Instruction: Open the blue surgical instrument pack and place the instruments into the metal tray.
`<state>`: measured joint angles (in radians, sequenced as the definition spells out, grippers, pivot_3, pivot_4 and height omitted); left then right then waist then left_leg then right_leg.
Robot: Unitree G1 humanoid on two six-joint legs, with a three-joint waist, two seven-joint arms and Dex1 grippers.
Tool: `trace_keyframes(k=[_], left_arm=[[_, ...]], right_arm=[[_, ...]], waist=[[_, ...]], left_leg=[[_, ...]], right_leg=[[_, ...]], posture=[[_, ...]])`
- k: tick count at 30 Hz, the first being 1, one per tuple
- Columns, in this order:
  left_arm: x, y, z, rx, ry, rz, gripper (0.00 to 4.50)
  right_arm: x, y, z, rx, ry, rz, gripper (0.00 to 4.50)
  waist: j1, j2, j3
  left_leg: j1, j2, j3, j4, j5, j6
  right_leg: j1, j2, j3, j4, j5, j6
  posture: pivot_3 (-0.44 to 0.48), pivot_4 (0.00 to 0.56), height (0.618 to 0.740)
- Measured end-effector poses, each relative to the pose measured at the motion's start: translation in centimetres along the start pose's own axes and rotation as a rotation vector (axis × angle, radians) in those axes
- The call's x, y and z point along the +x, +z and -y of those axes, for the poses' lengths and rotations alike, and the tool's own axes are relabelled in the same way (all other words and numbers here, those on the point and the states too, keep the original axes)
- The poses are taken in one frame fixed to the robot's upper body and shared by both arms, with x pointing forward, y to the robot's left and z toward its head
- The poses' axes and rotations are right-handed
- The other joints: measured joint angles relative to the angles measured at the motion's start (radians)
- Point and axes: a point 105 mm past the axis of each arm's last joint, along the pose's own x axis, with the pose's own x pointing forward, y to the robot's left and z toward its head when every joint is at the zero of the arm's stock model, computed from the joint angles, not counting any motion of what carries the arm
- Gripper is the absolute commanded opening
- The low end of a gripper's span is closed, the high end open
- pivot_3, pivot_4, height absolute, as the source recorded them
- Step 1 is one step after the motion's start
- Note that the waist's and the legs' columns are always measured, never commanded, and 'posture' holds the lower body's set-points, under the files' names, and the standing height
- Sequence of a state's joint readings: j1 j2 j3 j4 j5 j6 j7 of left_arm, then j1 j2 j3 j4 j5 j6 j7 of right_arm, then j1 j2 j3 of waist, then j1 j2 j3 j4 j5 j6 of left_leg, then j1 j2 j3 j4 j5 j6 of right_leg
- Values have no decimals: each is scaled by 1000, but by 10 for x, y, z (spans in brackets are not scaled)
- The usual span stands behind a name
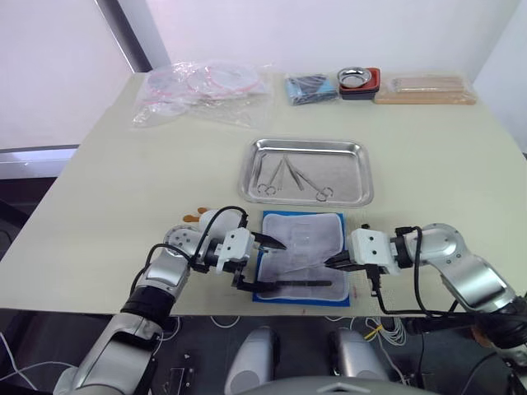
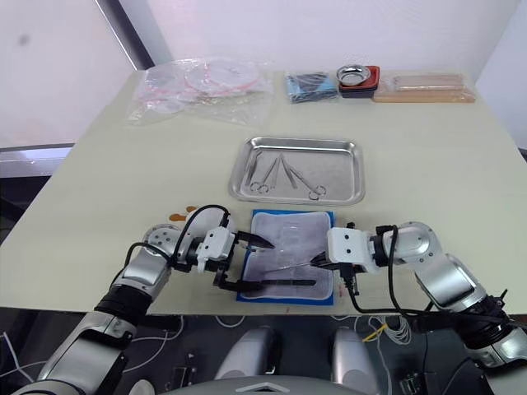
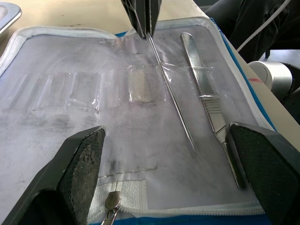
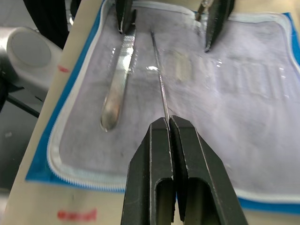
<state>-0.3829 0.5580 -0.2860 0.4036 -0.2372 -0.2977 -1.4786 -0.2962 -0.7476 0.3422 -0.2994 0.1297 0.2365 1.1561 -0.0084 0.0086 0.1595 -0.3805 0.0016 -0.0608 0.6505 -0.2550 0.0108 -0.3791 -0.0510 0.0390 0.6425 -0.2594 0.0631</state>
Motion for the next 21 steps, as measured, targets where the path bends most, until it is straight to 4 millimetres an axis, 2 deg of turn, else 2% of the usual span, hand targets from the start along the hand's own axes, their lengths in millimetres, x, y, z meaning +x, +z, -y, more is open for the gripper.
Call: trace_keyframes(k=[21], left_arm=[[1, 0, 0, 1, -1, 3, 4500]], right_arm=[[-44, -10, 1, 16, -31, -63, 52]], waist=[[3, -1, 1]], left_leg=[[0, 0, 0, 0, 0, 0]], right_leg=[[0, -1, 0, -1, 0, 0]], posture=[[0, 150, 740]])
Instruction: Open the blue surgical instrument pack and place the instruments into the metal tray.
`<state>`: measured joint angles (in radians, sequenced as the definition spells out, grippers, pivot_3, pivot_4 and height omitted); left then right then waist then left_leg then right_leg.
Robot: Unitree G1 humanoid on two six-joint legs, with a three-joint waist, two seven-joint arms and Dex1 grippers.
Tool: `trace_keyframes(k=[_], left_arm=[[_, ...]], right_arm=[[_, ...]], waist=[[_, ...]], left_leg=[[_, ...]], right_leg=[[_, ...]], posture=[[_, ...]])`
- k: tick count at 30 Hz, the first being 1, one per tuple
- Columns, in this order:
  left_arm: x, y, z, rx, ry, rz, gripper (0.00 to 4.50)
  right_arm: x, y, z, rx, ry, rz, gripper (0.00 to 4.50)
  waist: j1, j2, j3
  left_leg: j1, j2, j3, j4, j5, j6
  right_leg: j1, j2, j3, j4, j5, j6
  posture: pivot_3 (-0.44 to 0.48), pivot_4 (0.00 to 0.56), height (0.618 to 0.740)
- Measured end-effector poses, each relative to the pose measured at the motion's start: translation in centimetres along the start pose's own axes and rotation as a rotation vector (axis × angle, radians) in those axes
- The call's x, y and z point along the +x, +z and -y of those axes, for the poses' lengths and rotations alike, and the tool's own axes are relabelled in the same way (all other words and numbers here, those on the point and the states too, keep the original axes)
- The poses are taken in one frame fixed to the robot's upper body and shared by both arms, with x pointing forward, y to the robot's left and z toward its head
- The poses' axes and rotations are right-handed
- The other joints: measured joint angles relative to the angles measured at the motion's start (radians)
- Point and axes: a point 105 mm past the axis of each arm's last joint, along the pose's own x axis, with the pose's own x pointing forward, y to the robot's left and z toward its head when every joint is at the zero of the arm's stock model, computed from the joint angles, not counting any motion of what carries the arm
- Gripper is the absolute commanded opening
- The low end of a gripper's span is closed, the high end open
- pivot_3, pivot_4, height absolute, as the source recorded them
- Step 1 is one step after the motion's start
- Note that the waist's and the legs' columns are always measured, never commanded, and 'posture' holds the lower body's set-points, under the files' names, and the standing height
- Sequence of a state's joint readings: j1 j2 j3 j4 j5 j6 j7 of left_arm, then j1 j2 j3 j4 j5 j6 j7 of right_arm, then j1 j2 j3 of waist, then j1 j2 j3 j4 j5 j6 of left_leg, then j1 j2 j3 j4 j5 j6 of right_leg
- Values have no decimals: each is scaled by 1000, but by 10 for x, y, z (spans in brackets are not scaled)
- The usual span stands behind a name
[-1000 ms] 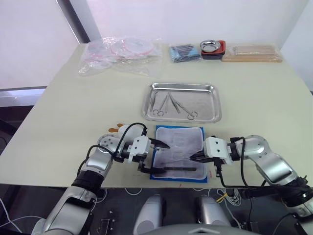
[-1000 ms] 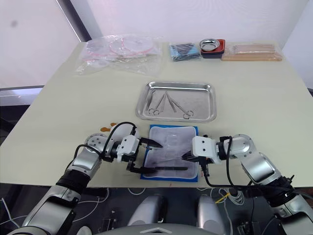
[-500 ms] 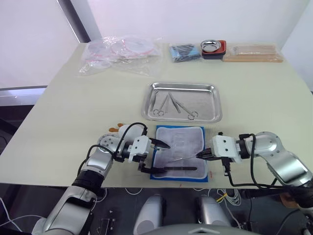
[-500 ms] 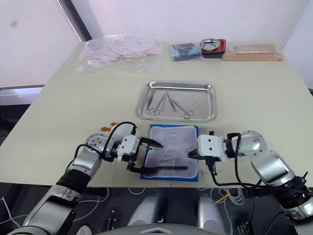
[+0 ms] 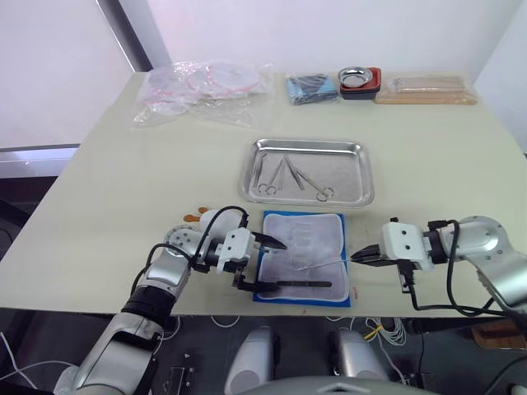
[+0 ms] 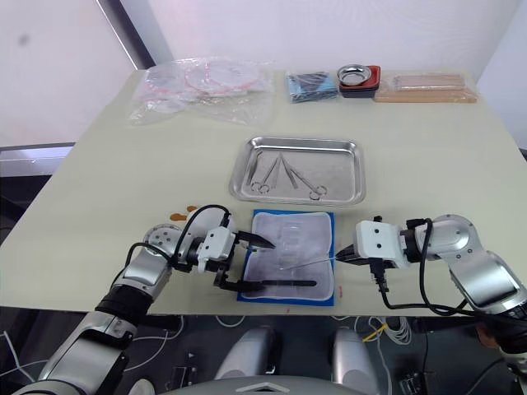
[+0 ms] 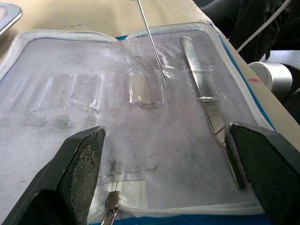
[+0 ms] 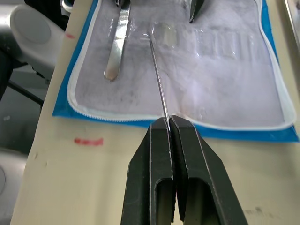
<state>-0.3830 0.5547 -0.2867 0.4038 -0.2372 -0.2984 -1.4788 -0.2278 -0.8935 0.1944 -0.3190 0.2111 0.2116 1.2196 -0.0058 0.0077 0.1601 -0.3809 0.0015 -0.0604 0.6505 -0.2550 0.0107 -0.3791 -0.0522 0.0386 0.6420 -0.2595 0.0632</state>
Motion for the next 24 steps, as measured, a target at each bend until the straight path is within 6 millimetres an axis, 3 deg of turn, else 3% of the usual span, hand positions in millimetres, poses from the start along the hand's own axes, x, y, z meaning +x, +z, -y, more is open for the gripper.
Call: trace_keyframes(k=[10, 17, 20, 24], left_arm=[[0, 0, 0, -1, 0, 1, 4500], [1, -1, 0, -2, 0, 3, 4500], [0, -1, 0, -2, 0, 3, 4500], [0, -1, -1, -3, 1, 3, 4500]], right_arm=[[-25, -2, 4, 17, -39, -12, 52], [-31, -2, 8, 42, -63, 5, 52], [-31, -3, 11, 74, -83, 17, 52], [-17, 8, 35, 193, -234, 118, 52]], waist=[[1, -1, 1], [1, -2, 2], [1, -1, 2], [1, 0, 1]], left_leg=[[0, 0, 0, 0, 0, 0], [0, 0, 0, 0, 0, 0], [0, 0, 0, 0, 0, 0], [0, 0, 0, 0, 0, 0]], right_leg=[[0, 0, 0, 0, 0, 0], [0, -1, 0, 0, 0, 0], [0, -1, 0, 0, 0, 0], [0, -1, 0, 0, 0, 0]], posture=[[0, 150, 740], [0, 150, 740], [0, 150, 740], [0, 150, 740]])
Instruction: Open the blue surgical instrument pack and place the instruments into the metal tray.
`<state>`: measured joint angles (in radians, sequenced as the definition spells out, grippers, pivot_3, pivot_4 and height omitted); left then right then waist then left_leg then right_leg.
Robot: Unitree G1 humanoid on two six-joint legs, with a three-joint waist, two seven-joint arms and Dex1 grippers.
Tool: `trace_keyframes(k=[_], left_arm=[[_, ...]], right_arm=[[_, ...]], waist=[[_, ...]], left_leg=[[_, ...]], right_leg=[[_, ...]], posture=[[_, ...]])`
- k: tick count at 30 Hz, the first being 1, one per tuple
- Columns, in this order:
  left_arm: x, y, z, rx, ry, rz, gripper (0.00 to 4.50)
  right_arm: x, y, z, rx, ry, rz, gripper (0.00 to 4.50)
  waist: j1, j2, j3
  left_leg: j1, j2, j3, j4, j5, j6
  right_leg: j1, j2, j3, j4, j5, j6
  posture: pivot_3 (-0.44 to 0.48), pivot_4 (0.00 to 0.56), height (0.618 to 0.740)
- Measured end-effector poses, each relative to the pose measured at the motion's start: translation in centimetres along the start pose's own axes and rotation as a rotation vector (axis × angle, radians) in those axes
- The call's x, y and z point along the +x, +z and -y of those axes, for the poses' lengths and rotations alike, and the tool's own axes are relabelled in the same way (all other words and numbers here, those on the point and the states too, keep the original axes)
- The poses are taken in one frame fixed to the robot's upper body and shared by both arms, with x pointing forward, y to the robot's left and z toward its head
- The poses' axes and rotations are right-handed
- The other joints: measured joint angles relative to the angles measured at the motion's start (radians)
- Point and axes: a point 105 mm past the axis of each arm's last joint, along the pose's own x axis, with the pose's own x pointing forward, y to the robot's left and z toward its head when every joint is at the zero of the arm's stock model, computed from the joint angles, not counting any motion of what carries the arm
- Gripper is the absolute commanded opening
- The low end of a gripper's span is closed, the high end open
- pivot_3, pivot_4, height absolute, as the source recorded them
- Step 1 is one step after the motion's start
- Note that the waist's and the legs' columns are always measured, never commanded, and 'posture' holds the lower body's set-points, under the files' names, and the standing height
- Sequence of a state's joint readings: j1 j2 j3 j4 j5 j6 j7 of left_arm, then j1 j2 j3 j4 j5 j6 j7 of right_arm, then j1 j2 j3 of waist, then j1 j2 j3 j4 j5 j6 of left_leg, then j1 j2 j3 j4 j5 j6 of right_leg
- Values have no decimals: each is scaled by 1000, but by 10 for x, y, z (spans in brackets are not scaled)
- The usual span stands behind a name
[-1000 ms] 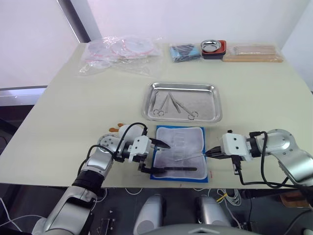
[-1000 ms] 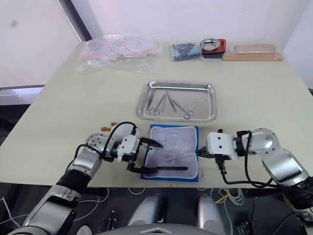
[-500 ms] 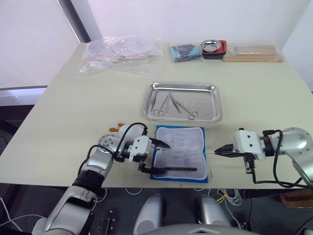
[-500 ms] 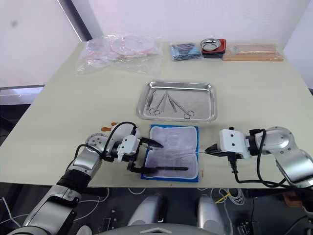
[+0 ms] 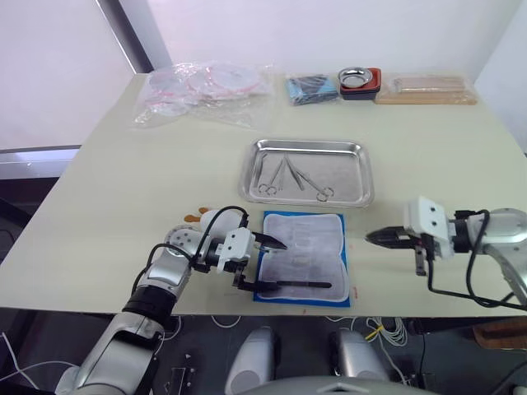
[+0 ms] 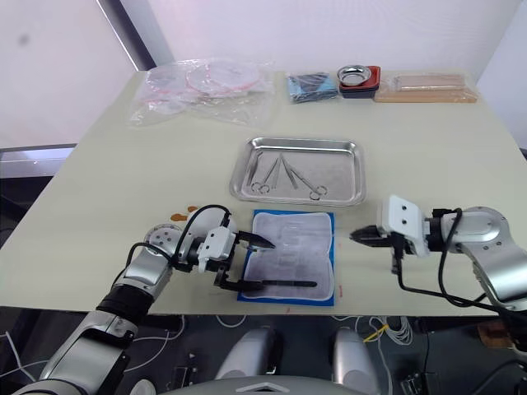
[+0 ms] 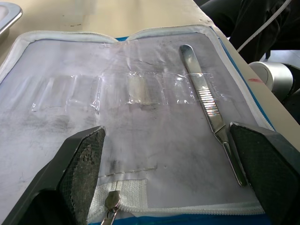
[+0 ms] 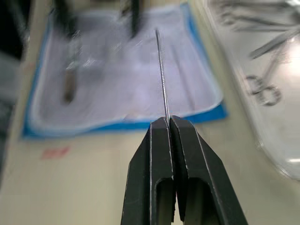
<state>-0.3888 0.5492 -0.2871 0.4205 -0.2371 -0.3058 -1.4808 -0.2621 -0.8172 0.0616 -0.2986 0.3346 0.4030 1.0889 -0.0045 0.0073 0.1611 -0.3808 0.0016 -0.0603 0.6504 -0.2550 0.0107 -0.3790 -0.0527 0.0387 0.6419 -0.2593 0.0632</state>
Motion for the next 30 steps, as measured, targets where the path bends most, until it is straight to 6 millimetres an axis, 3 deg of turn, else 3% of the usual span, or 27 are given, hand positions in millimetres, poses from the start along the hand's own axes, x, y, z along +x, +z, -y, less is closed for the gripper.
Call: trace_keyframes(k=[8, 13, 23, 30], left_arm=[[0, 0, 0, 4, -1, 3, 4500], [0, 0, 0, 5, -4, 2, 4500], [-1, 0, 1, 3, -3, -3, 4500], [-2, -1, 1, 0, -2, -6, 4500]], right_arm=[[32, 11, 27, 196, -183, 106, 52], [45, 13, 43, 225, -261, 90, 52], [79, 4, 82, 326, -444, 24, 52], [94, -14, 91, 408, -501, -58, 52]], waist=[[1, 3, -2], [1, 4, -3], [-7, 6, -3], [-11, 6, -3]], left_leg=[[0, 0, 0, 0, 0, 0], [0, 0, 0, 0, 0, 0], [0, -1, 0, 0, 0, 0], [1, 0, 0, 0, 0, 1]], right_leg=[[0, 0, 0, 0, 0, 0], [0, 0, 0, 0, 0, 0], [-1, 1, 0, 1, 2, -4], [-1, 2, 1, 1, 3, -5]], posture=[[0, 150, 740], [0, 150, 740], [0, 150, 740], [0, 150, 740]])
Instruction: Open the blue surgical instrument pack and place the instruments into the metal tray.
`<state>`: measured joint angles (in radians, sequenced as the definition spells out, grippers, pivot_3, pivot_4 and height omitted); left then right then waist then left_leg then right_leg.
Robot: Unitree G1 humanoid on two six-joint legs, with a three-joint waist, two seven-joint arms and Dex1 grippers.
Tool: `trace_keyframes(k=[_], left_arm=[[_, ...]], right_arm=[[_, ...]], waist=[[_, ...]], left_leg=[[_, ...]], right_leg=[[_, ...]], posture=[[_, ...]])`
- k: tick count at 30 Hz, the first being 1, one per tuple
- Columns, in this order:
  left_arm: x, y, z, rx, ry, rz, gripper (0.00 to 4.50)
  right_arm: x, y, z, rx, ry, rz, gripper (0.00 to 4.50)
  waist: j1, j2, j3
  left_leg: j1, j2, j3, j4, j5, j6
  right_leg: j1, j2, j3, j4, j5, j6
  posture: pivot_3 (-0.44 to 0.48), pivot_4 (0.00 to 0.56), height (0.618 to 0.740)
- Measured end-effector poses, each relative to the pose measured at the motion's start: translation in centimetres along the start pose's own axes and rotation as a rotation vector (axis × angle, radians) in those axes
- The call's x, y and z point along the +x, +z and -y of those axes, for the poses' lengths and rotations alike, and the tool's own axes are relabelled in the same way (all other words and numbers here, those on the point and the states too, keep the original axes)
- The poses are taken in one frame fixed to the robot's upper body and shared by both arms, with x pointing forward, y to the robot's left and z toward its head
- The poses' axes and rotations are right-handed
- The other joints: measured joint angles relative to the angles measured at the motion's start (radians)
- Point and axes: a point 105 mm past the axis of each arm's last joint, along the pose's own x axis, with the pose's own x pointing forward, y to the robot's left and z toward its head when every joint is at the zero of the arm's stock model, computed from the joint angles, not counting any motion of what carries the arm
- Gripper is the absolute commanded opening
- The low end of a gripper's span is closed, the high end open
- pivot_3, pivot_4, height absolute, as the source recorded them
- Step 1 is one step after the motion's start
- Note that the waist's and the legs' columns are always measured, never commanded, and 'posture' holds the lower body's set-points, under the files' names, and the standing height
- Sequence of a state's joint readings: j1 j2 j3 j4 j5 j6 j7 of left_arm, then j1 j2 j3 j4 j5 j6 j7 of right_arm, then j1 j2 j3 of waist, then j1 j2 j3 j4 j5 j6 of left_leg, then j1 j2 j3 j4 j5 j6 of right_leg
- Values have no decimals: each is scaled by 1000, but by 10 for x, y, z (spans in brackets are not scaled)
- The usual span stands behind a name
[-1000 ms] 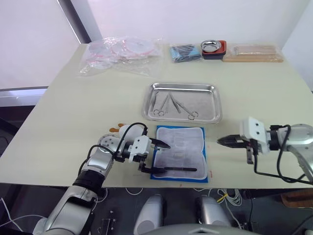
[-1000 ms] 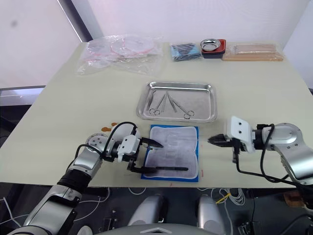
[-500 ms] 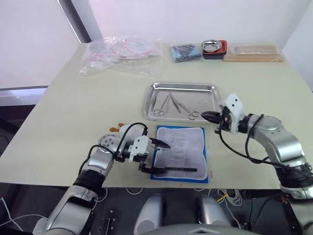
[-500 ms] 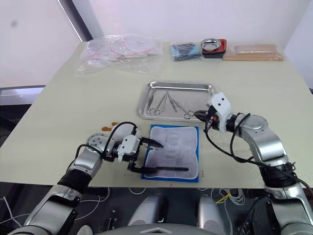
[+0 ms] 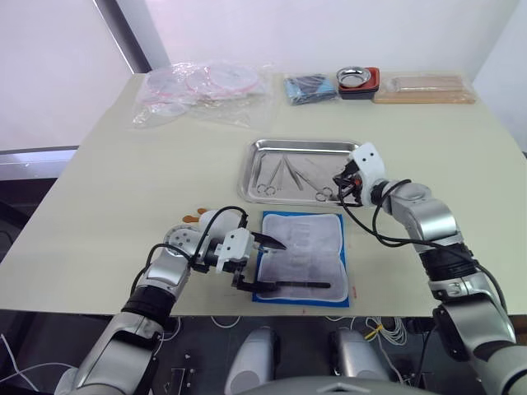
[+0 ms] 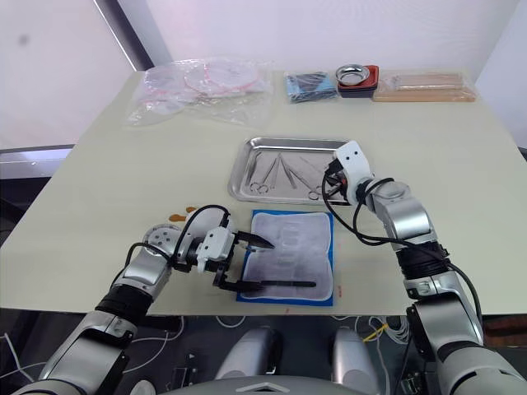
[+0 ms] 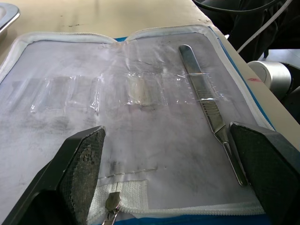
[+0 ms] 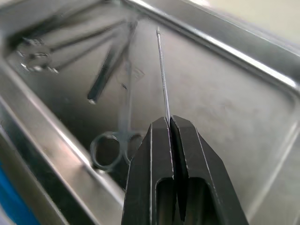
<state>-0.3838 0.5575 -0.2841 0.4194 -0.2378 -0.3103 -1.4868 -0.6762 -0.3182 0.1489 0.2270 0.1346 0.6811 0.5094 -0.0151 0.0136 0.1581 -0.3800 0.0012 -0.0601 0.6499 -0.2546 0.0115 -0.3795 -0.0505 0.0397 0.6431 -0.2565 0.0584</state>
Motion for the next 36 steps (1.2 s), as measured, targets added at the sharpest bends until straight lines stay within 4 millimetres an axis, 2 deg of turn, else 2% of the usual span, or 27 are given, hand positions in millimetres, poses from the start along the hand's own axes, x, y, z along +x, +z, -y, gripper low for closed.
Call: trace_keyframes(k=[8, 9, 10, 14, 16, 17, 18, 21, 23, 27, 32, 33, 36], left_arm=[[0, 0, 0, -1, 0, 0, 4500], [0, 0, 1, -2, 0, -1, 4500], [0, 0, 1, -2, 0, -1, 4500], [0, 0, 1, -2, 0, -1, 4500], [0, 0, 0, -2, 0, -1, 4500], [0, 0, 0, -2, 0, -1, 4500], [0, 0, 0, -2, 0, -1, 4500], [0, 0, 1, -2, -2, -1, 4500], [0, 0, 1, -1, -2, 0, 4500], [0, 0, 1, -2, 0, -1, 4500], [0, 0, 1, -2, -2, 0, 4500], [1, 0, 1, -3, -3, 2, 4500], [0, 0, 2, -2, -2, 4, 4500]], right_arm=[[13, -3, 0, 7, -12, -36, 52], [13, -3, -1, 3, -9, -36, 559], [13, -3, -2, 0, -5, -36, 814], [13, -1, -3, -15, 10, -27, 2630], [11, 3, -1, -35, 10, -2, 3864], [10, 5, 0, -39, 9, 4, 4042], [7, 8, 1, -51, 17, 23, 4480], [-2, 15, -4, -73, 65, 83, 4480], [-15, 16, -13, -107, 141, 147, 4480], [-37, 9, -26, -116, 253, 232, 4480], [-64, 6, -25, -159, 307, 275, 4480], [-78, -1, -27, -194, 348, 268, 4480], [-103, -19, -32, -199, 427, 235, 4480]], waist=[[0, 0, 0], [-1, 1, 0], [-1, 1, 0], [-1, 1, 0], [-1, 1, 0], [-1, 1, 0], [0, 1, 0], [0, 1, 0], [2, 1, 0], [0, 0, 0], [2, 0, 1], [5, -1, 1], [2, -1, 1]], left_leg=[[0, 0, 0, 0, 0, 0], [0, 0, 0, 0, 0, 0], [0, 0, 0, 0, 0, 0], [0, 0, 0, 0, 0, 0], [0, 0, 0, 0, 0, 0], [0, 0, 0, 0, 0, 0], [0, 0, -1, 0, 0, 0], [-1, 0, -1, 0, 0, 0], [-1, 0, -1, 0, 0, 0], [-1, 0, -1, 0, 0, 0], [-1, 1, 0, 0, 0, 0], [-1, 1, -1, 0, 0, 0], [-1, 1, 0, -2, 0, 0]], right_leg=[[0, 1, 0, 0, 0, 0], [0, 1, 0, 0, 0, 0], [0, 1, 0, 0, 0, 0], [0, 1, 0, 0, 0, 0], [0, 1, 0, 0, 0, 1], [0, 1, 0, 0, 0, 1], [0, 1, 0, 0, 0, 1], [0, 1, 0, 0, -1, 2], [0, 1, 0, 0, -1, 2], [0, 1, 0, 0, -2, 3], [0, 1, 0, 0, -2, 3], [0, 1, -1, -1, -2, 3], [0, 1, 0, -1, -2, 3]], posture=[[0, 150, 740], [0, 150, 740], [0, 150, 740], [0, 150, 740], [0, 150, 740], [0, 150, 740], [0, 150, 740], [0, 150, 740], [0, 150, 740], [0, 150, 740], [0, 150, 740], [0, 150, 740], [0, 150, 740]])
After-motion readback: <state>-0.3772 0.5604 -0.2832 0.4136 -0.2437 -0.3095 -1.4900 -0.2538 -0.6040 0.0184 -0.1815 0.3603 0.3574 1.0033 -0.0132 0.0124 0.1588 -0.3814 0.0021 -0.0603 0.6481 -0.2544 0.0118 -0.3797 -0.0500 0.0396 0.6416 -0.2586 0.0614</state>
